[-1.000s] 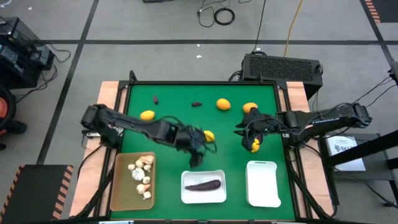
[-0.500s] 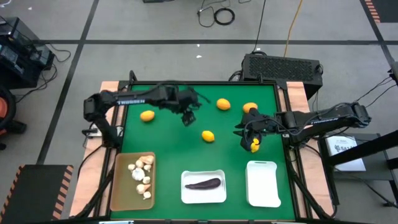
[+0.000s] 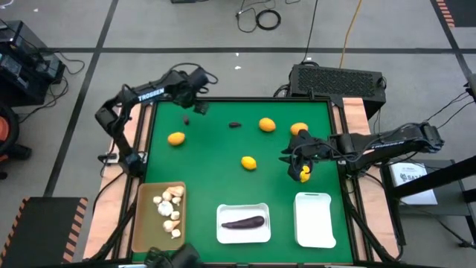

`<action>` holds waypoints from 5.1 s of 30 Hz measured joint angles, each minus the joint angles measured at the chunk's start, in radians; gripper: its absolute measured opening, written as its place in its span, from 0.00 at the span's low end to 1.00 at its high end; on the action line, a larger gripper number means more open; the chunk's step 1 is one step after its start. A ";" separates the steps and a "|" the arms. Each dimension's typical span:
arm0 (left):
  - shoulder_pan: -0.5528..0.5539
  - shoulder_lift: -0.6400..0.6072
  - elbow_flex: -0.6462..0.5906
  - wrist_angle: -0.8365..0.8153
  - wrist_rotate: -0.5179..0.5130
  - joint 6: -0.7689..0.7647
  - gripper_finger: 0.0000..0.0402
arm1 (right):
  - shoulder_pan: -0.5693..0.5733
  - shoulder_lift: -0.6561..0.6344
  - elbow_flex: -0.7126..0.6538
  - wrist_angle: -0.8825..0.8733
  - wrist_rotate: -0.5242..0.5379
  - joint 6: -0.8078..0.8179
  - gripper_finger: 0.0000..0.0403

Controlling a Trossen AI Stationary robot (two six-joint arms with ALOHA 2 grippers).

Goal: Sort produce into baskets
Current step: Put the eggplant into the left white bin

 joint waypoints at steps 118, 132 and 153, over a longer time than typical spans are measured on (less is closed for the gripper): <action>-1.337 -0.038 -0.335 1.105 -0.109 0.172 0.56 | -0.001 -0.003 -0.029 -0.021 -0.001 0.143 0.29; -1.286 -0.349 -0.309 0.605 -0.399 0.376 0.57 | -0.138 -0.004 0.231 -0.695 -0.025 0.461 0.29; -1.041 -0.606 -0.744 1.334 -0.133 0.584 0.57 | -0.263 0.024 0.022 -0.644 -0.156 0.525 0.51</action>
